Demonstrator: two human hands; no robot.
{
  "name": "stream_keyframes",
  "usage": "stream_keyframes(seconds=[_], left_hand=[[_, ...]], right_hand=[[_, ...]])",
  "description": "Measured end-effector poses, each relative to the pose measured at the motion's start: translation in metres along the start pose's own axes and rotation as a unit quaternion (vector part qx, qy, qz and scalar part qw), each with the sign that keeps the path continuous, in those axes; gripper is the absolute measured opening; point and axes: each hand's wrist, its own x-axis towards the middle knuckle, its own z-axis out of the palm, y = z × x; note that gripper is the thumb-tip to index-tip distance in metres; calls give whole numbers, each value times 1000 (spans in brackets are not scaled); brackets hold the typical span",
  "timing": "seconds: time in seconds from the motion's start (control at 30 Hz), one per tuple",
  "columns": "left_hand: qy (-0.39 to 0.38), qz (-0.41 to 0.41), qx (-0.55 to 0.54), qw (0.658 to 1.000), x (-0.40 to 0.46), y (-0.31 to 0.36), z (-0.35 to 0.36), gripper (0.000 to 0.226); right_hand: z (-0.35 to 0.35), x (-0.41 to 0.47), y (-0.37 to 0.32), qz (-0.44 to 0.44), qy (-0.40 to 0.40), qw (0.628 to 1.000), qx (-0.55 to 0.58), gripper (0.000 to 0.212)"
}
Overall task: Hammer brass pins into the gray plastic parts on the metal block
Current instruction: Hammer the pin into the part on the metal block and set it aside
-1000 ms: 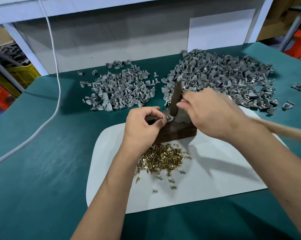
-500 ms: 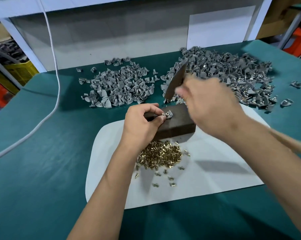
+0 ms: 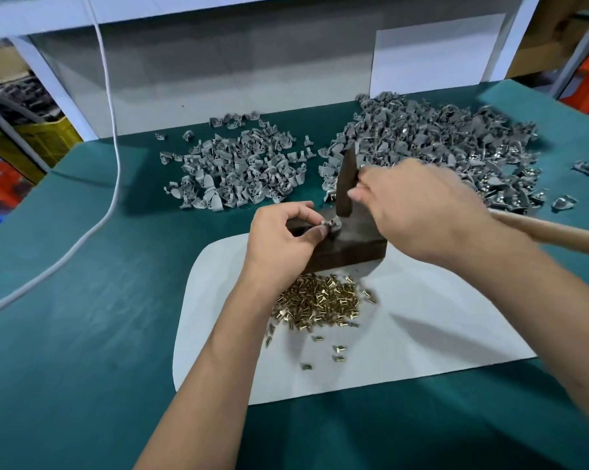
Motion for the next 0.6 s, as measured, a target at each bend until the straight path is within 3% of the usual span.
stream_keyframes(seconds=[0.07, 0.1, 0.2, 0.27, 0.4, 0.5, 0.6], left_hand=[[1, 1, 10, 1000, 1, 0, -1, 15], [3, 3, 14, 1000, 0, 0, -1, 15], [5, 1, 10, 1000, -1, 1, 0, 19], [6, -3, 6, 1000, -2, 2, 0, 22], [6, 7, 27, 1000, -1, 1, -1, 15], [11, 7, 20, 1000, -1, 0, 0, 17], [9, 14, 23, 1000, -1, 1, -1, 19]], right_hand=[[-1, -2, -1, 6, 86, 995, 42, 28], [1, -4, -4, 7, 83, 995, 57, 28], [11, -9, -11, 4, -42, 999, 22, 25], [0, -3, -3, 7, -47, 999, -2, 25], [-3, -4, 0, 8, 97, 993, 68, 26], [11, -8, -9, -9, -18, 999, 45, 24], [7, -2, 1, -16, -38, 999, 20, 22]])
